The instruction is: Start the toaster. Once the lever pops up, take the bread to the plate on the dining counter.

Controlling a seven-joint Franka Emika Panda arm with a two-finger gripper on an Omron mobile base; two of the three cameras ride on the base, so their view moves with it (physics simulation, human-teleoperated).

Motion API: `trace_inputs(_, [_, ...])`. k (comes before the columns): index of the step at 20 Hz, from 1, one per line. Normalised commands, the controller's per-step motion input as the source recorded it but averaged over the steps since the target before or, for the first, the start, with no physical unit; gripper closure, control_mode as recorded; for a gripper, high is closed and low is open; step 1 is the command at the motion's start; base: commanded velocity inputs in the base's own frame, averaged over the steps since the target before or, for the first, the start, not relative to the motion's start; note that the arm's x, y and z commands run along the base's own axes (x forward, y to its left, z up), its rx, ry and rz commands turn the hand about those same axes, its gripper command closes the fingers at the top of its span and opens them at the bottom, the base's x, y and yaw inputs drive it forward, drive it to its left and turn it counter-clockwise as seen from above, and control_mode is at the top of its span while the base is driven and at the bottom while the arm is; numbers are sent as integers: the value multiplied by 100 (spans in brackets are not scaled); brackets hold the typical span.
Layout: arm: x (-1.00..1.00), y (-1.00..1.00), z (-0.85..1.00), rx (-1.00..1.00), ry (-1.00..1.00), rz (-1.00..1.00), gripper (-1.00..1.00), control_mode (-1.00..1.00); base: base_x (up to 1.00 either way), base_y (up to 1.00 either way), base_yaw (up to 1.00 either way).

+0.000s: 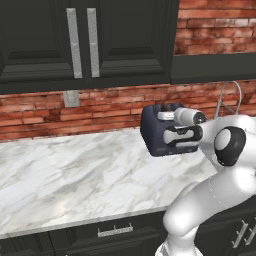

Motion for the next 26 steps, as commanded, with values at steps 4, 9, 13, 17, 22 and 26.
trace_inputs(4, [3, 0, 0, 0, 0, 0, -100, -100, 0, 0, 0])
trace_inputs(9, [0, 10, 0, 0, 0, 0, -100, -100, 0, 0, 0])
trace_inputs(13, [0, 8, 0, 0, 0, 0, -100, -100, 0, 0, 0])
trace_inputs(17, [0, 0, 0, 0, 0, 0, -100, -100, 0, 0, 0])
trace_inputs(22, [0, 1, 0, 0, 0, 0, -100, -100, 0, 0, 0])
trace_inputs(26, [0, 9, 0, 0, 0, 0, -100, -100, 0, 0, 0])
